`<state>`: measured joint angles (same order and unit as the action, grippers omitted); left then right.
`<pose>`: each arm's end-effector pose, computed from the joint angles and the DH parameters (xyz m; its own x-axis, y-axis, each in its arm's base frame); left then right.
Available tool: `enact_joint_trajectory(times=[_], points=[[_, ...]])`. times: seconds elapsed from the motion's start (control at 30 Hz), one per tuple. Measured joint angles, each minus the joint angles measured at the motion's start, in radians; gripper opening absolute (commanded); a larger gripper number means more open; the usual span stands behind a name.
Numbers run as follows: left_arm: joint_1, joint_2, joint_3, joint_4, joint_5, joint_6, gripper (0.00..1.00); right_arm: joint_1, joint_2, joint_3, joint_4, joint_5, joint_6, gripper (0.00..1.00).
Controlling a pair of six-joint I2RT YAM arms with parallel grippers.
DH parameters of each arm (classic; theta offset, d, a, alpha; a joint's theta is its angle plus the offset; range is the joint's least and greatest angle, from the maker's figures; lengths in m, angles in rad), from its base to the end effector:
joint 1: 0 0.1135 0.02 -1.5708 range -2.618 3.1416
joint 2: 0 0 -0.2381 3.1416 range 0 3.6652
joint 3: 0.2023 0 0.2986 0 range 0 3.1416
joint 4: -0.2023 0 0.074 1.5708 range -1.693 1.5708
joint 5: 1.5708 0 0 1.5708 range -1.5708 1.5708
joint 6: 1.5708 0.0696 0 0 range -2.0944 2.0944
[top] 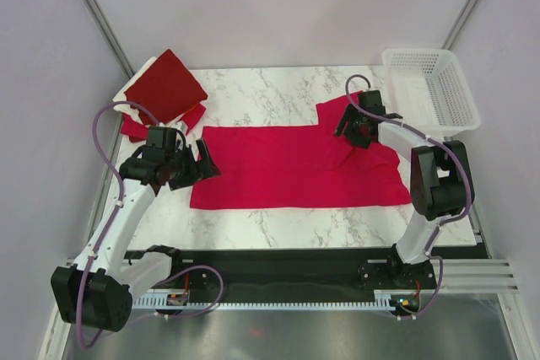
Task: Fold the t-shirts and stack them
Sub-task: Fold the tshirt
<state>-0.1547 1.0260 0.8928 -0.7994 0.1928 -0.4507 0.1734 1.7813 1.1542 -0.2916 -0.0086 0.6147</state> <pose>0.2739 -0.0562 0.2234 -0.8293 -0.3033 -0.4692 -0.1080 0.9110 -0.3980 0.4224 0.0746 0.1091 -0.7420 0.4555 -0.4918 0.3064 0.8830 0.3556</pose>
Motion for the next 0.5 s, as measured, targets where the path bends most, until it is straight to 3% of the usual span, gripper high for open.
enact_joint_trajectory(times=[0.27,0.5], points=[[0.000,-0.002,0.000,0.000,-0.008,0.000,0.95,0.007,0.007,0.074,-0.042,0.051,-0.047,0.78],[0.000,-0.005,0.000,0.000,-0.008,0.000,0.95,0.006,-0.260,-0.062,-0.070,0.142,-0.076,0.70]])
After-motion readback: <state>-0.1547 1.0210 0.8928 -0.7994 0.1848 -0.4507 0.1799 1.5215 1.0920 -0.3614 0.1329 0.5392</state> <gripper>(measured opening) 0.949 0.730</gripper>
